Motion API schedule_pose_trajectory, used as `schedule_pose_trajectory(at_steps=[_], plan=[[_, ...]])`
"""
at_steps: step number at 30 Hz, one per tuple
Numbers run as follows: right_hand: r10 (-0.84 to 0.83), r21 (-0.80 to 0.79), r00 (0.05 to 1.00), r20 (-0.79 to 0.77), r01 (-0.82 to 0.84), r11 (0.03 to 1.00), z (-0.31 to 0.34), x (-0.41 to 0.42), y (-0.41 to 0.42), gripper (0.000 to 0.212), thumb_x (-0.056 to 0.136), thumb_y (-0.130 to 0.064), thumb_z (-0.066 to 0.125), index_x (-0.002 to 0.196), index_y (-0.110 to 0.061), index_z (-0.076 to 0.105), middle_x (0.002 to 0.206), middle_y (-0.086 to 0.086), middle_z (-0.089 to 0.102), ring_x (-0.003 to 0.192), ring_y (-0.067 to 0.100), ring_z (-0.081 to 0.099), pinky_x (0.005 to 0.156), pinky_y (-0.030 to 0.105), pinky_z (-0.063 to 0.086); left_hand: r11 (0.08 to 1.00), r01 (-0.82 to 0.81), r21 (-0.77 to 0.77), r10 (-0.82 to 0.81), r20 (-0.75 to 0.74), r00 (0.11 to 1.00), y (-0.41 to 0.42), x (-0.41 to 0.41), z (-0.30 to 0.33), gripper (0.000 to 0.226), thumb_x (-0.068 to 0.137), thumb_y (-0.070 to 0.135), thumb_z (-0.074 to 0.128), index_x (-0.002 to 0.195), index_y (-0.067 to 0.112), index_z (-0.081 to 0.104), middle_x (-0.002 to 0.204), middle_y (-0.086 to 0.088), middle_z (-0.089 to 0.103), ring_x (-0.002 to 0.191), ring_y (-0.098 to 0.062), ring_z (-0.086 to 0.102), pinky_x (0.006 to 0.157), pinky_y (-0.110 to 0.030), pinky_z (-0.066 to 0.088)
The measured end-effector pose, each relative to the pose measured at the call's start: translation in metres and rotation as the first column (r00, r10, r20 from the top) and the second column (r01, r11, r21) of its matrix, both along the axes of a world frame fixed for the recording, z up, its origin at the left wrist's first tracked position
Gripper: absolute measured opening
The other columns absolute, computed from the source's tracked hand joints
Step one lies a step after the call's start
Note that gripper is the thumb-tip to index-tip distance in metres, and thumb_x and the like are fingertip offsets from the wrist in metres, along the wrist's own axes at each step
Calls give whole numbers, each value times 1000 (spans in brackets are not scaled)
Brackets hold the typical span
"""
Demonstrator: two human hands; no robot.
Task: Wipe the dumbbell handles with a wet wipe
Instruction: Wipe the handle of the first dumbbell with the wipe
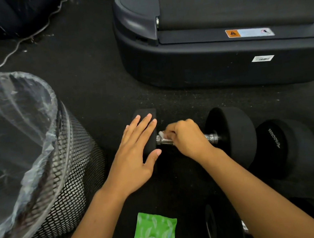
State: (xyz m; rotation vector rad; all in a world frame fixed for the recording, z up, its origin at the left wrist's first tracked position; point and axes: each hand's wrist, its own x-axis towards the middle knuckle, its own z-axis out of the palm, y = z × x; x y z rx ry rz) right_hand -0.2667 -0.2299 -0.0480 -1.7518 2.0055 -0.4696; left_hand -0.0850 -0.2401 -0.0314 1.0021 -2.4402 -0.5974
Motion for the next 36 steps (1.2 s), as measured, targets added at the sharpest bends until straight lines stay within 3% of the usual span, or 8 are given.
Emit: schedule_pose_trajectory(at_steps=[4,8,14,21,25,30,34,36], plan=[[81,-13,994,-74,-82,997,-2,11,-5,19,88,-14,53,99,-22,67,89,9,67,85,29,63,73,42,52,1000,-11,3,11,-11,1000,1,-1,0,65,86,42,44,146,29,21,155,15,14,143,-6,1,116,-24,-4],[197,-117,980,-36,-199,973,-6,-4,16,34,88,-5,54,120,-15,61,122,6,62,113,21,58,95,37,47,1000,-10,-4,10,-23,1000,2,-2,0,64,86,41,44,146,26,24,154,14,15,143,-6,2,115,-24,-4],[214,-223,967,-139,-241,945,-19,13,25,44,81,4,56,124,-3,57,130,15,55,121,32,51,106,39,34,999,-31,-4,31,-34,999,0,-3,-1,64,86,35,51,145,25,27,154,15,16,143,-5,1,116,-23,-3],[180,-327,973,-146,-219,919,-22,14,23,36,75,-4,58,110,-3,67,114,14,66,106,30,62,95,39,41,999,-31,-13,30,-47,998,2,-3,-2,65,86,34,51,145,24,27,154,14,17,143,-6,2,116,-28,0],[262,-361,948,-180,-311,879,-25,-2,38,36,74,-2,63,109,-4,67,118,12,64,111,29,59,95,41,45,1000,-25,-8,25,-40,999,3,-2,-3,65,86,32,53,146,22,28,154,14,17,143,-6,2,116,-28,0],[179,-349,968,-178,-232,908,-25,15,26,36,77,-6,63,113,-2,65,115,15,65,105,31,63,91,44,49,999,-29,-14,28,-55,998,3,-3,-3,64,86,38,46,145,21,29,154,13,19,143,-7,3,116,-30,2],[232,-311,938,-257,-307,899,-30,2,40,46,73,4,70,118,-4,61,125,12,60,116,29,56,99,43,42,1000,-22,-10,22,-60,998,3,-2,-4,63,87,38,47,145,21,30,154,13,20,143,-8,5,116,-32,3],[152,-253,956,-250,-216,943,-23,-1,31,32,83,-4,63,116,-5,62,118,13,63,113,31,57,96,45,46,1000,-19,-19,18,-57,998,2,-2,-5,63,87,38,47,145,21,29,154,13,19,143,-7,5,117,-31,3]])
